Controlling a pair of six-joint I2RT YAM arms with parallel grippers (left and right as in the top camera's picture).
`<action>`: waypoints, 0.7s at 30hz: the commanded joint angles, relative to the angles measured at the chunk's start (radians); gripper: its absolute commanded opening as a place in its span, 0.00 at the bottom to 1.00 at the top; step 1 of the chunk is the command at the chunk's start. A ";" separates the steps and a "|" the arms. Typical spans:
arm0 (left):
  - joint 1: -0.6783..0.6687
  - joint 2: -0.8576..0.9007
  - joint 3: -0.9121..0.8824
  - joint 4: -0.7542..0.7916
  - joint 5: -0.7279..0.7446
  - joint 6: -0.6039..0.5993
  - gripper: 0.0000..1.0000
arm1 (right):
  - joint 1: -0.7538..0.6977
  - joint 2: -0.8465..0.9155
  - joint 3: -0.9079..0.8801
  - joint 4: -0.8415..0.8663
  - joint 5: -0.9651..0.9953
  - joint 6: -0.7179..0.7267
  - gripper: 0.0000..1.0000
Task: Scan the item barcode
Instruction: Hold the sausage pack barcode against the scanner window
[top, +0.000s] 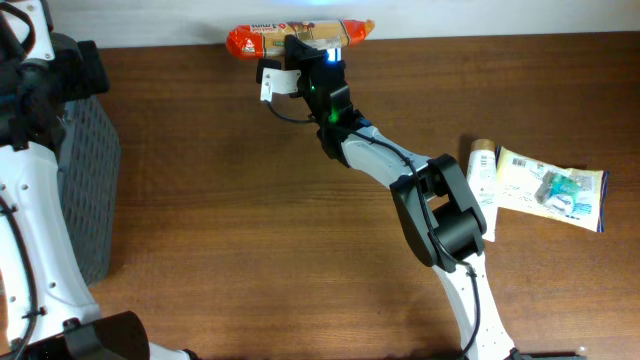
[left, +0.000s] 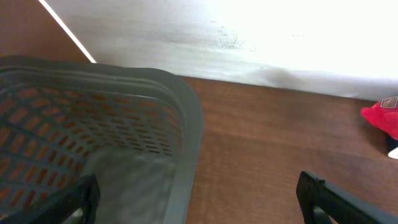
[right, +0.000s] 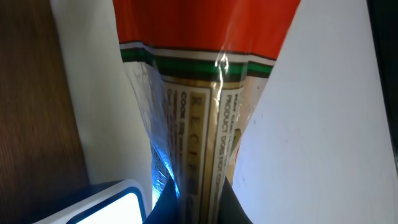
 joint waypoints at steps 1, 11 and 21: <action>0.001 -0.015 0.011 0.005 0.003 0.013 0.99 | -0.014 0.022 0.039 0.037 0.014 -0.058 0.04; 0.001 -0.015 0.011 0.005 0.003 0.013 0.99 | 0.003 0.036 0.039 0.178 0.010 -0.141 0.04; 0.001 -0.015 0.012 0.005 0.003 0.013 0.99 | 0.035 -0.301 0.039 -0.232 0.240 -0.050 0.04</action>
